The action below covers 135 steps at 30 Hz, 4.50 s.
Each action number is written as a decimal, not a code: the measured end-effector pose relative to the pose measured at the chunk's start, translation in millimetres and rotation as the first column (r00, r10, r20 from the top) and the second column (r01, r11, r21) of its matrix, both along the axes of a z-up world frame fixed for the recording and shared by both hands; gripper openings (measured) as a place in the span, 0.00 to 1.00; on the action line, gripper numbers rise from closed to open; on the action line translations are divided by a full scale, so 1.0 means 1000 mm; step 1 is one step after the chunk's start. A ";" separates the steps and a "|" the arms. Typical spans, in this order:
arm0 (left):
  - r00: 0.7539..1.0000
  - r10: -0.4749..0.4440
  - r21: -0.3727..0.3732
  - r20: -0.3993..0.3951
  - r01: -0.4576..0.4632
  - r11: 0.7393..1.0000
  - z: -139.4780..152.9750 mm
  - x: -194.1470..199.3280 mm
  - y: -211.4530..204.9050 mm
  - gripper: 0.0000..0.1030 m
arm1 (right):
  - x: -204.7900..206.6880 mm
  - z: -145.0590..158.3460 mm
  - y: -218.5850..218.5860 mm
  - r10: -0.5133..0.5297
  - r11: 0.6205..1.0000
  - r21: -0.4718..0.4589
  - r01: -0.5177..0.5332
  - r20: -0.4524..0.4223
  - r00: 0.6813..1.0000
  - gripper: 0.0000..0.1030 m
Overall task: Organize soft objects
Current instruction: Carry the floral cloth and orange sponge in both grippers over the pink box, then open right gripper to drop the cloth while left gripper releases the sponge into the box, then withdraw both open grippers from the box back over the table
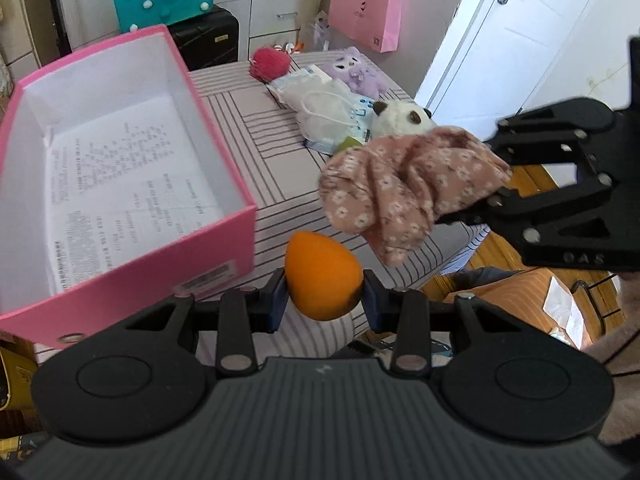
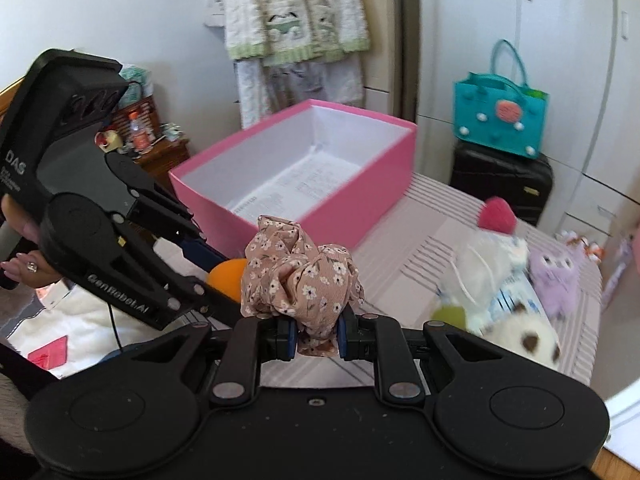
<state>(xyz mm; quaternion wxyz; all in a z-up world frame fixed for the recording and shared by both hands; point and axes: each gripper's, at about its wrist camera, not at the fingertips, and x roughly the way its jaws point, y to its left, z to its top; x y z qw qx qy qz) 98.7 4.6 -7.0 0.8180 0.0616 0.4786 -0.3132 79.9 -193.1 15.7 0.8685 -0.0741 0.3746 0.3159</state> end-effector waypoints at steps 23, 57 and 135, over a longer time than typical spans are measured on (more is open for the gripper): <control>0.967 0.213 0.033 0.141 -0.220 0.975 0.022 0.129 0.080 0.37 | 0.147 0.010 0.086 0.109 0.986 -0.150 -0.073 0.250 0.962 0.22; 0.947 0.318 0.143 0.045 -0.321 0.936 -0.035 0.257 0.068 0.38 | 0.231 -0.045 0.153 0.339 0.815 -0.534 -0.226 0.124 0.932 0.43; 0.954 0.002 0.141 0.301 -0.046 0.989 0.079 -0.070 0.033 0.92 | -0.049 0.043 -0.009 -0.107 0.980 -0.162 0.116 0.066 0.992 0.80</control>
